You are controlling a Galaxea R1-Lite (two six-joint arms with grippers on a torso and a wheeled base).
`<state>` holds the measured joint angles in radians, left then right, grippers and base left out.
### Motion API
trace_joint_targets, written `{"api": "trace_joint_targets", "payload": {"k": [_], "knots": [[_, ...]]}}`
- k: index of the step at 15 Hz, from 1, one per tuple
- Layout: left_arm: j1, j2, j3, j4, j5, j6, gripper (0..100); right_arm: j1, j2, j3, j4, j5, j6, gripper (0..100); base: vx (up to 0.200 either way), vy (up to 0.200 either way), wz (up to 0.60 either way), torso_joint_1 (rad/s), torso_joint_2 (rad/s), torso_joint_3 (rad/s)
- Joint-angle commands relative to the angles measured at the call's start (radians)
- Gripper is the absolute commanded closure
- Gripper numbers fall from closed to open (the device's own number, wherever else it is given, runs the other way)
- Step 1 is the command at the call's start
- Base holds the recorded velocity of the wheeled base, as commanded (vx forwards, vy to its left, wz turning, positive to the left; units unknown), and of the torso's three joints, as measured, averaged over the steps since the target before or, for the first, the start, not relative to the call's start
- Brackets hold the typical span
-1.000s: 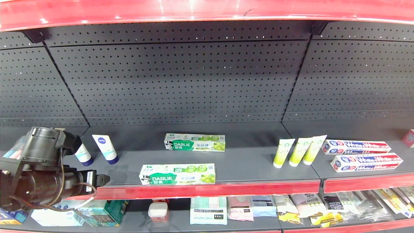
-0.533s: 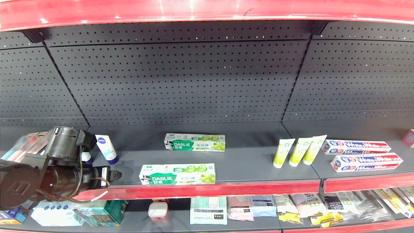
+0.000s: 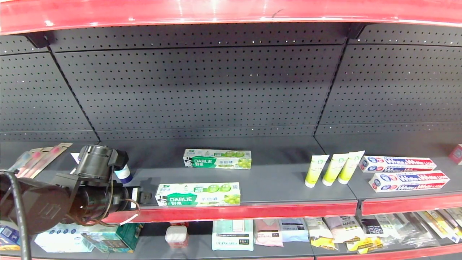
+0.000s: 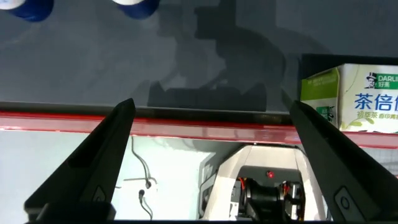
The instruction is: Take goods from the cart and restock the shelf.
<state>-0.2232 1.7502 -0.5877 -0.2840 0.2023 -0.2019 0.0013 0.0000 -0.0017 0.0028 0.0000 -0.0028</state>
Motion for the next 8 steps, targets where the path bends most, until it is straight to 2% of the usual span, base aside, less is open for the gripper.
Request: {"api": "trace_joint_targets", "payload": {"k": [1, 8], "knots": [[-0.005, 0.022, -0.004, -0.012, 0.0, 0.001, 0, 0.0, 0.002, 0.0, 0.0, 0.0, 0.0, 0, 0.0, 0.0, 0.0, 0.0, 0.0, 0.0], [-0.045, 0.054, -0.047, -0.021, 0.0, 0.001, 0, 0.0, 0.002, 0.0, 0.0, 0.0, 0.0, 0, 0.0, 0.0, 0.0, 0.0, 0.0, 0.0]]}}
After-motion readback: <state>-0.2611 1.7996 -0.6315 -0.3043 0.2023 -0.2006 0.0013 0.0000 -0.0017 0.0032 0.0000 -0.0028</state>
